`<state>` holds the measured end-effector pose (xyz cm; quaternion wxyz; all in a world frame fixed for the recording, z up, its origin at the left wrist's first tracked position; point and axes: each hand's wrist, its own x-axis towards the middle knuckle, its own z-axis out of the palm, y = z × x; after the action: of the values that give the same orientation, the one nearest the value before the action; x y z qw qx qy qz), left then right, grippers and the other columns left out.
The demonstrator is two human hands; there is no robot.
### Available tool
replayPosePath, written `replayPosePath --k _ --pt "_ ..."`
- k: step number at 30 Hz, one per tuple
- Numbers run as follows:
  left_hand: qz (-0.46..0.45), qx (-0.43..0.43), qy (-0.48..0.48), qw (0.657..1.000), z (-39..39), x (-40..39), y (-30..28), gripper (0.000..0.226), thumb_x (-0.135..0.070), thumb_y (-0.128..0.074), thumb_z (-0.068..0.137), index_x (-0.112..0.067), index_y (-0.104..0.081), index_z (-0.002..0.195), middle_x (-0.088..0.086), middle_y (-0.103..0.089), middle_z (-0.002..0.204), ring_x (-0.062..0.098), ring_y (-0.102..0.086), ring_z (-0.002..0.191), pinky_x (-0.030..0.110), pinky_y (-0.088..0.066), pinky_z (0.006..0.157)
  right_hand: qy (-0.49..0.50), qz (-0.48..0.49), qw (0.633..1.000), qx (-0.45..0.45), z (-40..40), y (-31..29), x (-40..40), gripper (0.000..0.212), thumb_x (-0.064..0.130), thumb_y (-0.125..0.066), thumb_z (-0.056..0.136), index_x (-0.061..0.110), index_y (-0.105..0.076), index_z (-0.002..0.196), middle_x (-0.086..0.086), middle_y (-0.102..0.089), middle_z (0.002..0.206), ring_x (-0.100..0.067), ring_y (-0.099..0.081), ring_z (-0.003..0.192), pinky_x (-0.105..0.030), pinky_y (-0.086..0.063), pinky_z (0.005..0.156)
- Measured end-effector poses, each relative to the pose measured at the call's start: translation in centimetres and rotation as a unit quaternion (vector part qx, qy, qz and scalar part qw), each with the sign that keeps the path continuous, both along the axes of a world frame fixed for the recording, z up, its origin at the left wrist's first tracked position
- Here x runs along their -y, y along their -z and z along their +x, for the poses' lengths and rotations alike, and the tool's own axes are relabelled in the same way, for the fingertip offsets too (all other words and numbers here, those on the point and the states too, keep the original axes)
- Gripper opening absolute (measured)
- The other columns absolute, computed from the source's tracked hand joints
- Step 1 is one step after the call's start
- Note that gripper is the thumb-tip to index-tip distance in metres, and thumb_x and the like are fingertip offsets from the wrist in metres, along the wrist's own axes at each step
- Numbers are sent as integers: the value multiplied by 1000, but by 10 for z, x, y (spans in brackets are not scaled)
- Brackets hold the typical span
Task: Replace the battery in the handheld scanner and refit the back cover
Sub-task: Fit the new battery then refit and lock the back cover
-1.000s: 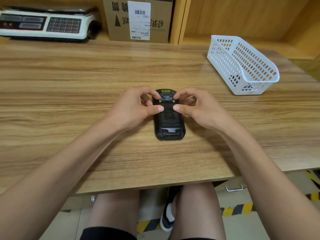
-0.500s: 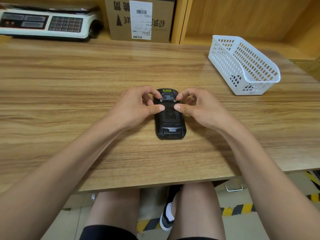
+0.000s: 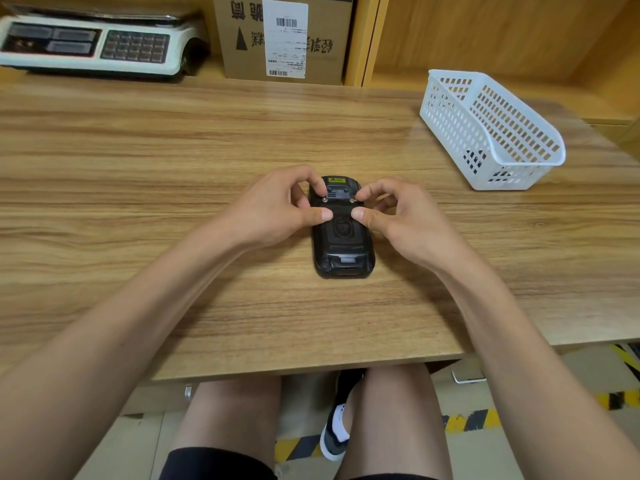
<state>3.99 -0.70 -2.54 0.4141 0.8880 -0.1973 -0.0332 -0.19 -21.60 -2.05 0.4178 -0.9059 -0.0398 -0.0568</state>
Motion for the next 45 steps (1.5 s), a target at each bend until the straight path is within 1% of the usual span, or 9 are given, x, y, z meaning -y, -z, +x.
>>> replayPosePath --k 7,12,15,17,21,26,31,36,45 --pt "-1 -4 0 1000 0 1 -1 25 -36 -79 80 -27 -66 100 -6 -63 78 9 -52 61 30 -45 67 -5 18 1000 -5 1 2 1 17 25 -76 85 22 -67 100 6 -63 105 -7 -57 81 -33 -52 82" --pt "-1 0 -12 1000 -1 1 0 25 -35 -79 80 -25 -65 98 -5 -62 81 8 -51 61 30 -44 67 -7 29 1000 -9 1 2 0 18 23 -76 85 20 -68 101 2 -63 107 -9 -58 82 -41 -56 83" --pt "-2 -4 -18 1000 -4 3 -1 24 -34 -79 81 -23 -66 98 -4 -62 82 8 -50 61 28 -43 65 -8 29 999 -12 1 2 0 18 23 -75 85 19 -68 102 2 -64 107 -11 -59 83 -41 -56 84" --pt "-7 -13 -29 999 -5 4 -1 24 -32 -79 81 -22 -66 98 -4 -63 83 9 -53 63 28 -45 67 -9 30 999 -12 1 2 1 18 24 -75 85 20 -68 101 2 -65 107 -14 -60 85 -41 -56 84" --pt "-17 -12 -60 998 -10 8 -1 21 -29 -80 80 -22 -68 96 -7 -63 83 9 -56 69 29 -50 73 -10 42 999 -15 2 5 1 16 24 -75 86 21 -68 100 3 -64 103 -10 -59 80 -45 -57 83" --pt "-27 4 -99 995 -17 11 2 17 -27 -79 81 -25 -68 94 -10 -63 81 7 -56 68 25 -50 73 -4 64 998 -9 2 11 0 18 33 -74 81 28 -67 97 1 -65 108 -20 -66 85 -52 -57 83" --pt "-31 12 -111 993 -21 13 2 16 -26 -78 83 -23 -69 96 -8 -63 82 7 -55 68 20 -47 68 -1 71 997 -5 2 13 0 16 26 -74 84 26 -68 98 -1 -65 108 -29 -67 90 -53 -56 83" --pt "-32 13 -113 993 -22 13 2 15 -27 -78 83 -25 -69 95 -10 -63 81 4 -54 67 15 -44 65 2 70 998 -6 2 13 -1 16 24 -74 85 23 -68 100 -3 -66 110 -31 -66 92 -53 -55 85" --pt "-42 30 -109 993 -23 10 6 16 -29 -78 82 -24 -71 96 -8 -65 81 9 -59 71 27 -51 74 3 54 999 0 0 11 -1 14 26 -73 86 27 -67 100 1 -67 106 -27 -67 89 -52 -56 83"
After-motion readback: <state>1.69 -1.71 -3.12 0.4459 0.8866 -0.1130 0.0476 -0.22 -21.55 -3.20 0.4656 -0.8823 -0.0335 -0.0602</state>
